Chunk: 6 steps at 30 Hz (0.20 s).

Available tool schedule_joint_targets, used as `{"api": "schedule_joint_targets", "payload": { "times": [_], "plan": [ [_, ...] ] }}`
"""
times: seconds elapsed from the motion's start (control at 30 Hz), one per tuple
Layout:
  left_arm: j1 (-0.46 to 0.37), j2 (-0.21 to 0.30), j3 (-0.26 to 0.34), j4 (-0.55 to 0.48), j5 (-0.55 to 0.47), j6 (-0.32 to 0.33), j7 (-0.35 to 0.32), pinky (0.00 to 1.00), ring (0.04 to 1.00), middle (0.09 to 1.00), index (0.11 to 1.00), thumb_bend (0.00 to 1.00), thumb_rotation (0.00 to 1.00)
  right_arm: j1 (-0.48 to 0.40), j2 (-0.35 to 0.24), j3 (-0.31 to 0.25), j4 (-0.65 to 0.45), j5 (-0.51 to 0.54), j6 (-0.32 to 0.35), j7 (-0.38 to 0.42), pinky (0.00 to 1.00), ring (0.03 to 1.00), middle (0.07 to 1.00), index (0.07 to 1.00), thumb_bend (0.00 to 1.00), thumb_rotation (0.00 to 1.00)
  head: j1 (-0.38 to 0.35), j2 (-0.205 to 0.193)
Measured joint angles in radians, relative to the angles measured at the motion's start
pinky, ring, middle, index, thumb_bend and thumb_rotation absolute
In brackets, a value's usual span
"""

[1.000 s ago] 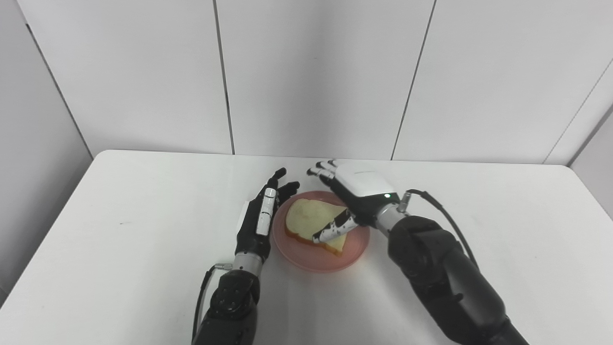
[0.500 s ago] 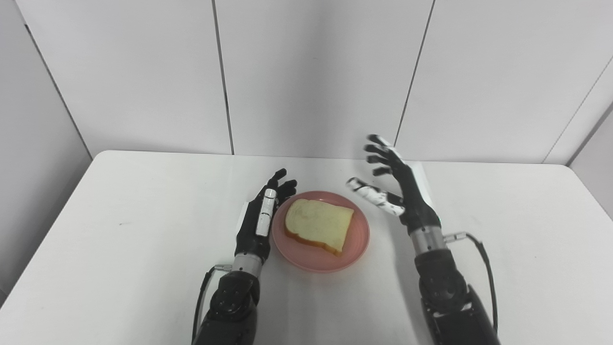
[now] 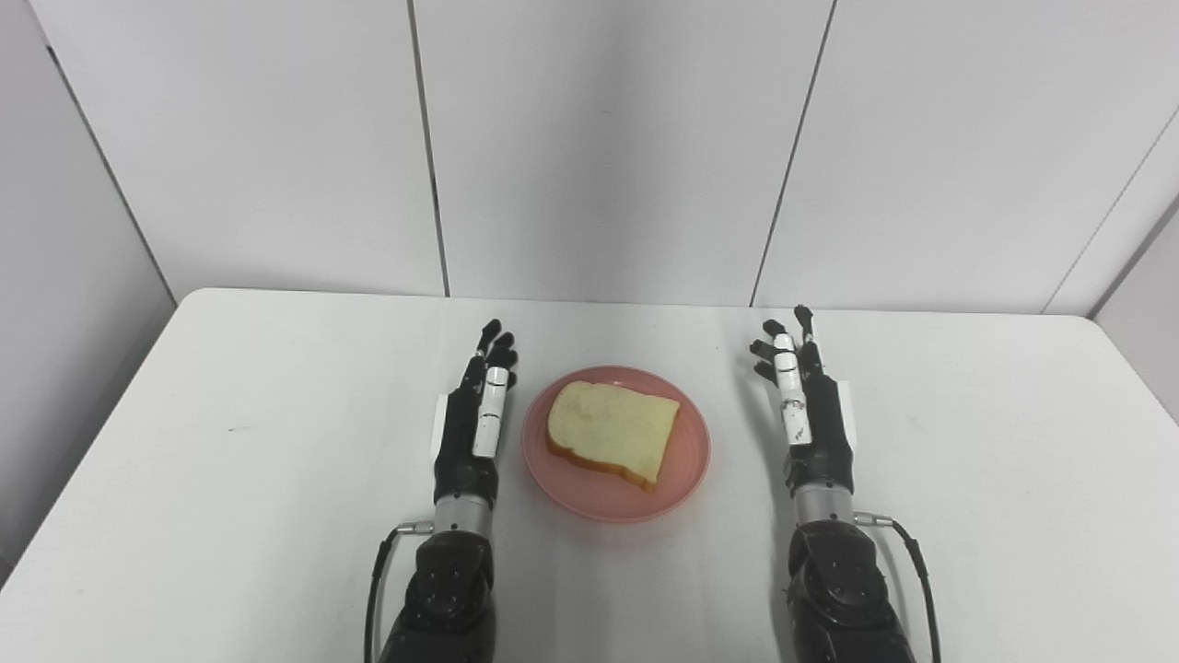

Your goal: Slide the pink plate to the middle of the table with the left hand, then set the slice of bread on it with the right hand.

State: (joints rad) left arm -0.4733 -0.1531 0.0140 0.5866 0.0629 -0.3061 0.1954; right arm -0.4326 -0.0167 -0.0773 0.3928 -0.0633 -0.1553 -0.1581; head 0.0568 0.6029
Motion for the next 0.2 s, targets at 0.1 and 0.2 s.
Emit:
{"api": "schedule_joint_targets", "payload": {
  "times": [0.1,0.2],
  "plan": [
    [0.002,0.0,-0.001,-0.004,0.002,0.002,0.011,0.94,0.933,0.941,0.934,0.84,0.97,0.002,-0.006,0.024,-0.002,-0.019,0.012,0.002,0.89,0.901,0.949,0.994,0.7,0.99,-0.002,0.003],
    [0.002,0.0,-0.001,-0.004,-0.001,0.002,0.011,0.93,0.927,0.936,0.927,0.84,0.96,0.003,-0.014,0.044,-0.016,-0.04,0.034,0.006,0.9,0.91,0.954,0.977,0.7,0.99,0.0,0.003]
  ]
}}
